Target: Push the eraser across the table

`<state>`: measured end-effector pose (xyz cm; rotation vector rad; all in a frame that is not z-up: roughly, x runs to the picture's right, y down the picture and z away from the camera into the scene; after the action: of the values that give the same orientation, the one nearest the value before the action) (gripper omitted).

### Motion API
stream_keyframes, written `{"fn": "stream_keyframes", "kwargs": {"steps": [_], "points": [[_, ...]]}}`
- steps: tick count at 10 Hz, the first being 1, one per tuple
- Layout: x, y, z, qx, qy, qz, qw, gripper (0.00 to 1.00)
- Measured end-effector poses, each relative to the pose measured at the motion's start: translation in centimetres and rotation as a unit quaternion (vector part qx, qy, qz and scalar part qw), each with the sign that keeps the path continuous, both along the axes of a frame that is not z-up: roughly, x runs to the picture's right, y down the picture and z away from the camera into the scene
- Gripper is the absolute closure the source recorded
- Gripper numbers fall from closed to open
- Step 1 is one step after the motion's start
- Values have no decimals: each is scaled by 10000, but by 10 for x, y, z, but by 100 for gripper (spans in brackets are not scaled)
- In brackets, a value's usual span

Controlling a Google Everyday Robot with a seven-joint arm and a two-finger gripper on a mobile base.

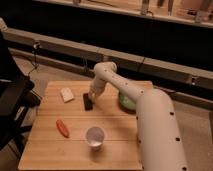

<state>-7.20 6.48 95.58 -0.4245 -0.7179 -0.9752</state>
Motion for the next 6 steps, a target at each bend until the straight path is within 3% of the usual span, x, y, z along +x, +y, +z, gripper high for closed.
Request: {"fn": "stream_keyframes", "kwargs": {"steps": [6], "points": [[-17,1,-1,27,-151,-133,9998,100]]}}
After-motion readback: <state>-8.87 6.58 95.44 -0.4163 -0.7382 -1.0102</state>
